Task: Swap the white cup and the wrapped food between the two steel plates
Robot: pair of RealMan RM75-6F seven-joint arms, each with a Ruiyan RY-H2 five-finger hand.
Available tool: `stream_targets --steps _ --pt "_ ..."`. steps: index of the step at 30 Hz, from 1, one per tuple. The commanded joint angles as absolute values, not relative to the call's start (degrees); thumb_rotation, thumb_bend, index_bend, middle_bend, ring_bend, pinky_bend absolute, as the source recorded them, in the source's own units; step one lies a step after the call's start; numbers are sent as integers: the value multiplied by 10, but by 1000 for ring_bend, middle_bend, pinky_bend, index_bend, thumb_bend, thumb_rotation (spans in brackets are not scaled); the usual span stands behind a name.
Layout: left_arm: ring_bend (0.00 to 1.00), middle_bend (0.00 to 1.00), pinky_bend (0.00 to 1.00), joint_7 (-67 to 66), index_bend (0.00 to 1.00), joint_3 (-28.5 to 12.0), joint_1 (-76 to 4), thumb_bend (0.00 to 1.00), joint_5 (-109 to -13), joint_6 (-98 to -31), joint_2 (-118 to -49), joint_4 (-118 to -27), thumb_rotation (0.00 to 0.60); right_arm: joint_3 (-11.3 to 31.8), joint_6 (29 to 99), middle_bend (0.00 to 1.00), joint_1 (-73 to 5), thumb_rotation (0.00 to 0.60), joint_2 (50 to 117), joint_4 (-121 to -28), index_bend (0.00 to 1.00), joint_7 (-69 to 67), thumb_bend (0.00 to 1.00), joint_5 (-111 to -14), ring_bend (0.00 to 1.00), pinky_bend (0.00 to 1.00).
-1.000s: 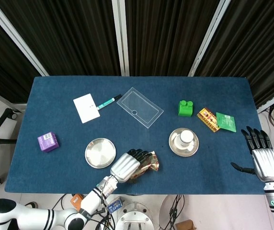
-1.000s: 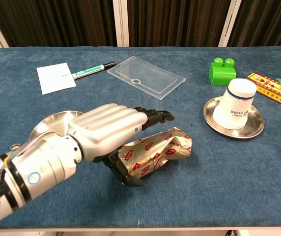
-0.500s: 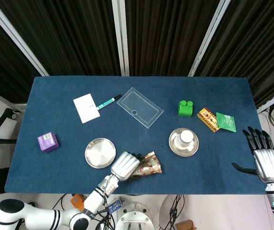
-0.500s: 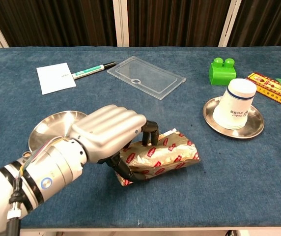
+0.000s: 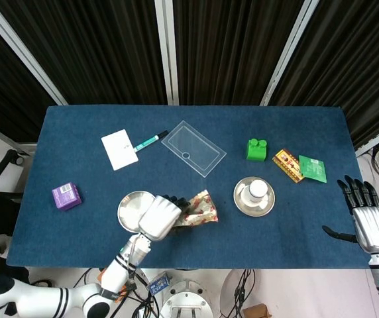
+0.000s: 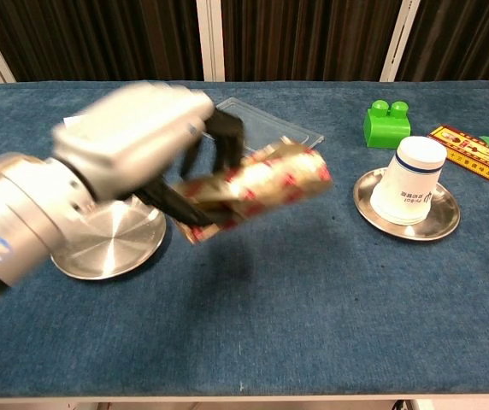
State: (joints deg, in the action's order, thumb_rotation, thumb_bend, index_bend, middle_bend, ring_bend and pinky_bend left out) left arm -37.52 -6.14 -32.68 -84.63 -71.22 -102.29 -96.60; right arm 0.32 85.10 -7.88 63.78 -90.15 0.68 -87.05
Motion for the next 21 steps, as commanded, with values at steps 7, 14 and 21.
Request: stream_targets --steps 7,14,21 --pt "636 538 740 -289 513 -73 -259 490 -798 -759 -865 -980 600 5 850 0 -74 450 636 -907 0 10 212 -875 0 0" --pt "631 538 738 -221 513 -42 -250 477 -786 -722 -887 -919 600 9 851 0 -71 449 639 -914 0 15 213 -877 0 0" --pt "621 534 737 -235 513 -26 -254 405 -810 -718 -919 -886 600 13 846 0 -69 450 637 -913 0 11 212 -874 0 0"
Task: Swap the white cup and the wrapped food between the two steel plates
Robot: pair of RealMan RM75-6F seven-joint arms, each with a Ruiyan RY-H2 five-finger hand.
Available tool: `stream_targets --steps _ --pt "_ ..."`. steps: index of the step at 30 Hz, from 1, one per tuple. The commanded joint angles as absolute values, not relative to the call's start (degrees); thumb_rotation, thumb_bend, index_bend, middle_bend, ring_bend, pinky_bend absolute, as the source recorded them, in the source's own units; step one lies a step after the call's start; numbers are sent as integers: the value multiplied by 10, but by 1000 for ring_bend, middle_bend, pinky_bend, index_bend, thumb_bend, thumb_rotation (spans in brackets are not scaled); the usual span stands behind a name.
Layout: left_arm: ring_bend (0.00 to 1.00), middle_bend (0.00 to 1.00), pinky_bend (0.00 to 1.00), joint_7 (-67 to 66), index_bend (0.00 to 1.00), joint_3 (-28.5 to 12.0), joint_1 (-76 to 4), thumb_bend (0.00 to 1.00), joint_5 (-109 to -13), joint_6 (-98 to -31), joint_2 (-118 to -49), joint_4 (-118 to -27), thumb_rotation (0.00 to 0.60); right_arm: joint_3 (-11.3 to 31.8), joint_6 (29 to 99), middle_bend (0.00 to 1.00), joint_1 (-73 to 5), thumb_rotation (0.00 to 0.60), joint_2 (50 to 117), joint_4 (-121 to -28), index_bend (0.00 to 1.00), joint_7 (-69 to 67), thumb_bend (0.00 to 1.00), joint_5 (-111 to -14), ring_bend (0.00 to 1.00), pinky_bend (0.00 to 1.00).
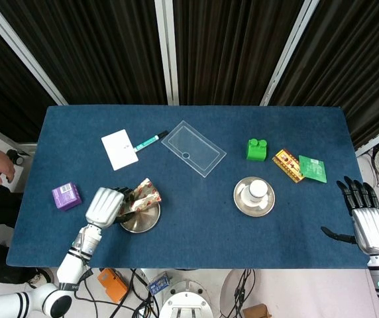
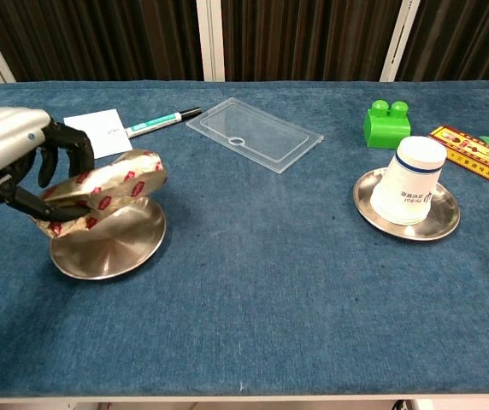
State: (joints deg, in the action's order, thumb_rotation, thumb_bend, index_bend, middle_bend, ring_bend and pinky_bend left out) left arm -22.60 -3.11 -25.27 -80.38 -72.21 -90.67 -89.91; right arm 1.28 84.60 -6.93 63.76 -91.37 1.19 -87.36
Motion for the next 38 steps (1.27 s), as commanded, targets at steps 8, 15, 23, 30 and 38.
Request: stream_targets --steps 8,15,23,30,38 --pt "413 356 696 -254 324 -13 -253 49 -820 -711 -916 -884 600 16 846 0 -66 449 634 -913 0 3 212 -875 0 0" --pt "249 227 582 -262 184 -1 -243 0 -830 -719 -886 -929 519 16 853 0 -61 450 632 -915 0 4 212 -883 0 0" --pt "76 109 172 -124 124 41 -164 0 -949 -884 -721 -991 600 2 887 0 -28 450 623 -925 0 31 213 -887 0 0" --pt "39 96 122 28 122 53 -86 43 -893 -939 -709 -885 600 -13 893 0 0 449 627 -927 0 61 212 -874 0 0" --pt "6 59 81 30 81 56 -90 63 -902 -896 -688 -890 600 -10 916 0 6 450 636 -925 0 75 212 -904 0 0"
